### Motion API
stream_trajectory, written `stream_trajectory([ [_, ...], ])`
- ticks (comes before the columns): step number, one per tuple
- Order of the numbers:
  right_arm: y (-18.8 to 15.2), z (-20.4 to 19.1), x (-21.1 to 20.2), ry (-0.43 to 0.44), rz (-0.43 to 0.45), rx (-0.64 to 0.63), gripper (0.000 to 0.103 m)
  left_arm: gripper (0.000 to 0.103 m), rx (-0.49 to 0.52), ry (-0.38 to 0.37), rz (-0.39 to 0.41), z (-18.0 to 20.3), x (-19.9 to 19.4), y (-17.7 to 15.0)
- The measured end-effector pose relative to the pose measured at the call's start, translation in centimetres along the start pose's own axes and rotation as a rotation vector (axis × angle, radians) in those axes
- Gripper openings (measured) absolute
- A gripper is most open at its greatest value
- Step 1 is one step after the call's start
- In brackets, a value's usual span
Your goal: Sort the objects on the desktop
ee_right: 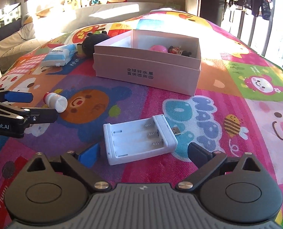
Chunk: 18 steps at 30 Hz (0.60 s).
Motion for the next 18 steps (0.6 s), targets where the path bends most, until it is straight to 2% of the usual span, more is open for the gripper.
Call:
stream_trajectory([
  [1, 0.0, -0.1, 0.0, -0.001, 0.000, -0.004, 0.100, 0.101, 0.003, 0.008, -0.003, 0.2, 0.3, 0.1],
  [3, -0.1, -0.3, -0.1, -0.006, 0.002, -0.013, 0.100, 0.088, 0.006, 0.013, -0.013, 0.5, 0.8, 0.3],
  [4, -0.1, -0.4, -0.1, -0.007, 0.004, -0.017, 0.101, 0.074, 0.009, 0.015, -0.023, 0.6, 1.1, 0.3],
  [5, -0.1, -0.5, -0.1, -0.010, 0.006, -0.024, 0.101, 0.073, 0.011, 0.025, -0.029, 0.7, 1.4, 0.3],
  [15, -0.1, -0.7, 0.0, -0.016, 0.005, -0.036, 0.103, 0.072, 0.026, 0.037, -0.018, 0.8, 1.6, 0.4],
  [16, -0.1, -0.7, 0.0, -0.016, 0.004, -0.036, 0.103, 0.074, 0.027, 0.036, -0.020, 0.8, 1.6, 0.4],
  [18, -0.1, -0.7, 0.0, -0.015, 0.004, -0.036, 0.103, 0.089, 0.034, 0.022, -0.032, 1.1, 1.8, 0.3],
])
Point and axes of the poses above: each gripper's, at about its wrist camera, not at the fingertips, and x roughly the way its jaws point, z to its right, y to its top, the point moved 8 cm from there along x, roughly the way its jaws point, and after that the axes turned 10 degrees about y, right-handed, at the moved point
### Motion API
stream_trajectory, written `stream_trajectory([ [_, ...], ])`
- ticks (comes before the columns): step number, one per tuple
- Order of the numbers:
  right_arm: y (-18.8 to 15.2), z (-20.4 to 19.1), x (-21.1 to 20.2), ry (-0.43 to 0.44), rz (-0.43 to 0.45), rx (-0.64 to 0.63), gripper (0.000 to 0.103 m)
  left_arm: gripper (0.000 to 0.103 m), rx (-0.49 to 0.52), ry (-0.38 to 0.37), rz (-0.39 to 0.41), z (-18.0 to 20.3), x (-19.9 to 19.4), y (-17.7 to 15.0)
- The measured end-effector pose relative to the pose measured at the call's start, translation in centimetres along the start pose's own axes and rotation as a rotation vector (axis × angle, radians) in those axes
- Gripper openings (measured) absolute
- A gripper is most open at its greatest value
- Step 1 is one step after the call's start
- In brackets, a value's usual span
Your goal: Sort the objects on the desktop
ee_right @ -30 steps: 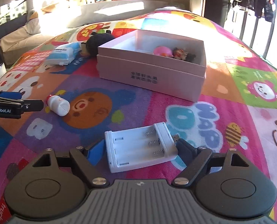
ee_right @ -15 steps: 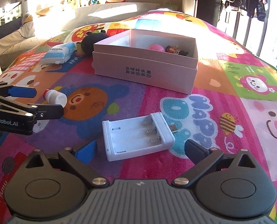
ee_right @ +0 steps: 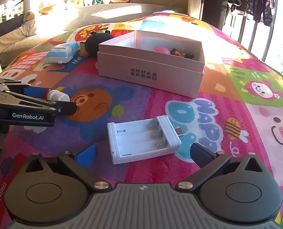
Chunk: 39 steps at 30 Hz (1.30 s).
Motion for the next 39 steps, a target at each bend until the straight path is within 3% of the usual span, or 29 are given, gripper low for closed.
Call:
stream_trajectory([
  [1, 0.0, 0.0, 0.0, 0.000, 0.000, 0.001, 0.103, 0.101, 0.001, -0.002, -0.008, 0.1, 0.0, 0.0],
  [5, 0.0, 0.0, 0.0, 0.001, -0.001, 0.003, 0.103, 0.103, -0.018, 0.001, -0.042, -0.2, 0.4, -0.3],
  [15, 1.2, -0.1, 1.2, 0.019, -0.005, -0.076, 0.103, 0.103, 0.022, 0.000, -0.061, -0.5, -0.4, -1.3],
  [21, 2.2, 1.4, 2.7, 0.128, -0.033, 0.007, 0.103, 0.103, 0.036, -0.004, -0.063, -0.4, -0.4, -1.4],
  [24, 1.9, 0.9, 2.5, 0.103, -0.029, -0.015, 0.103, 0.103, 0.031, -0.019, -0.057, -0.7, -0.5, -1.4],
  [28, 1.1, 0.3, 1.4, 0.102, -0.022, -0.015, 0.094, 0.103, -0.016, -0.034, -0.036, -1.0, -0.9, -1.0],
  [31, 0.3, 0.2, 0.4, 0.085, -0.019, -0.004, 0.094, 0.103, 0.014, -0.036, -0.005, -0.1, -0.8, -0.2],
  [33, -0.1, 0.1, -0.2, 0.077, -0.022, 0.005, 0.092, 0.098, 0.047, -0.019, 0.006, 0.5, -0.3, 0.1],
  [34, -0.2, 0.0, -0.5, 0.075, -0.025, 0.005, 0.089, 0.084, 0.051, -0.022, -0.001, 0.7, 0.0, 0.2],
  [35, -0.3, -0.2, -0.7, 0.077, -0.028, 0.003, 0.084, 0.078, 0.052, -0.017, -0.004, 0.7, 0.2, 0.3],
  [39, -0.2, -0.7, -1.1, 0.075, -0.035, -0.021, 0.080, 0.074, 0.046, 0.000, 0.003, 0.4, 0.5, 0.6],
])
Point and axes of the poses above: each gripper's, at about its wrist camera, not at the fingertips, and x roughly the way its jaws point, z to its right, y to its top, the point moved 8 cm from there along x, roughly the way its jaws point, and after that the axes turned 10 degrees about y, right-handed, at the moved point
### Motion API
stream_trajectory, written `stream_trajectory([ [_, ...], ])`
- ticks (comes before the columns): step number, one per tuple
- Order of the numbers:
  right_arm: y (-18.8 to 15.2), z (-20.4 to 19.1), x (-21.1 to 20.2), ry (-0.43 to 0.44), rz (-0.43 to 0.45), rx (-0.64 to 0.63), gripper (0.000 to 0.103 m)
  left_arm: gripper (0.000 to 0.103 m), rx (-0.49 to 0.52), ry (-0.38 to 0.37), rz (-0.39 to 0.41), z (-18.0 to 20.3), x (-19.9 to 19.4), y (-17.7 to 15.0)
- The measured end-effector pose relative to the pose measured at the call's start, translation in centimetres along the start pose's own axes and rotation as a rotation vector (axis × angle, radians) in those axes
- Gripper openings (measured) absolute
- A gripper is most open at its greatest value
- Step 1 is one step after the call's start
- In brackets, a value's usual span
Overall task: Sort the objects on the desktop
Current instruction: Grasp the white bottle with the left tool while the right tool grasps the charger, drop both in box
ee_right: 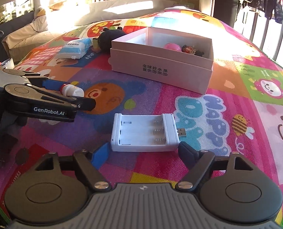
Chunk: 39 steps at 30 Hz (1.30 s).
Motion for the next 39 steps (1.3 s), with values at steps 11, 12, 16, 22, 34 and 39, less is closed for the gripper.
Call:
stream_trajectory([
  [11, 2.0, 2.0, 2.9, 0.009, -0.011, 0.055, 0.103, 0.062, -0.009, 0.003, -0.007, -1.5, -1.5, -1.3],
  [12, 2.0, 1.9, 2.9, 0.004, -0.007, 0.055, 0.102, 0.062, -0.010, 0.000, -0.008, -1.6, -1.5, -1.3],
  [16, 1.9, 0.8, 2.4, 0.040, -0.018, 0.026, 0.091, 0.080, -0.007, -0.013, -0.008, -1.3, -1.1, -1.1],
  [22, 1.5, -0.4, 0.6, 0.033, -0.008, -0.023, 0.091, 0.050, 0.021, -0.007, 0.013, -0.8, -1.0, -0.4],
  [34, 7.6, -1.1, -9.2, -0.048, 0.260, -0.182, 0.091, 0.050, 0.069, -0.152, 0.350, 0.0, -9.6, 9.3],
  [39, 16.1, 1.2, -9.7, -0.229, 0.477, -0.247, 0.094, 0.089, 0.051, -0.152, 0.442, -0.1, -6.6, 19.3],
])
Point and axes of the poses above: each gripper's, at about its wrist camera, not at the fingertips, and x roughly the way its jaws point, z to its right, y to its top, the point moved 8 cm from there along x, roughly the way its jaws point, and after that the axes turned 10 degrees about y, right-handed, at the moved point
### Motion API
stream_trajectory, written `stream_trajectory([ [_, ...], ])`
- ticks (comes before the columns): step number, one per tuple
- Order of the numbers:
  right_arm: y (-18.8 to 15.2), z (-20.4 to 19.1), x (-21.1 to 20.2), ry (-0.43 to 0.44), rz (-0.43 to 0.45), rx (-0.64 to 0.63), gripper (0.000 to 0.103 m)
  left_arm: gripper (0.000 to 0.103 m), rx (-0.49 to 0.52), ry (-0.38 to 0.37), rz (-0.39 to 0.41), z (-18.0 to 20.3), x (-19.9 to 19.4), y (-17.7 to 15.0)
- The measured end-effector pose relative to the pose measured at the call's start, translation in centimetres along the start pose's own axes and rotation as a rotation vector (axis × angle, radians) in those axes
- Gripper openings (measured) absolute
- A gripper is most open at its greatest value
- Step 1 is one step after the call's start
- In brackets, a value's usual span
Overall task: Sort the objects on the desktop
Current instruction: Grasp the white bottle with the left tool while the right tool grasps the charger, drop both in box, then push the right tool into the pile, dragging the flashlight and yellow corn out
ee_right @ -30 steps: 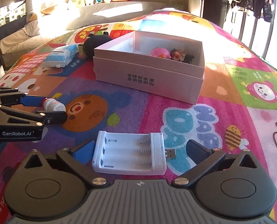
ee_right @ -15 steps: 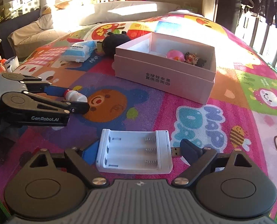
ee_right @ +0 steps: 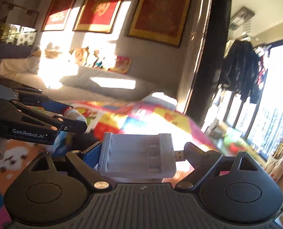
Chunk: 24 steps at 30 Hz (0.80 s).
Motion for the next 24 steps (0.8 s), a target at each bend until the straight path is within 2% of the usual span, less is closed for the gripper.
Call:
stream_trajectory([
  [1, 0.4, 0.4, 1.5, -0.009, 0.003, -0.012, 0.103, 0.097, -0.023, 0.016, -0.006, -0.5, 1.1, 0.4],
  [4, -0.9, 1.0, 5.9, -0.006, -0.087, 0.012, 0.103, 0.096, -0.055, 0.071, -0.053, -2.2, 2.6, -1.5],
  [6, -2.8, 1.0, 6.8, 0.026, -0.139, 0.060, 0.103, 0.097, -0.075, 0.089, -0.122, -3.4, 2.6, -5.2],
  [9, -5.8, 0.4, 6.8, 0.086, -0.206, 0.123, 0.103, 0.097, -0.070, 0.162, -0.256, -4.9, 2.6, -11.8],
  [12, -7.2, -0.7, 6.9, 0.147, -0.274, 0.166, 0.103, 0.097, -0.079, 0.227, -0.337, -6.6, 2.0, -16.6],
  [15, -6.8, -1.9, 7.6, 0.213, -0.304, 0.194, 0.103, 0.099, -0.098, 0.291, -0.345, -8.4, 0.9, -18.7],
  [20, -4.7, -4.7, 9.7, 0.307, -0.336, 0.243, 0.103, 0.101, -0.199, 0.341, -0.309, -11.0, -0.9, -18.8],
  [24, -1.0, -7.2, 14.8, 0.369, -0.358, 0.252, 0.103, 0.101, -0.200, 0.360, -0.268, -11.5, -2.0, -18.5],
])
Point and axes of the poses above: each gripper's, at about its wrist camera, not at the fingertips, and x roughly the way its jaws point, z to its right, y to its top, the point moved 8 cm from there along x, roughly the way its jaws point, and after that the axes turned 10 degrees about y, right-handed, at the moved point
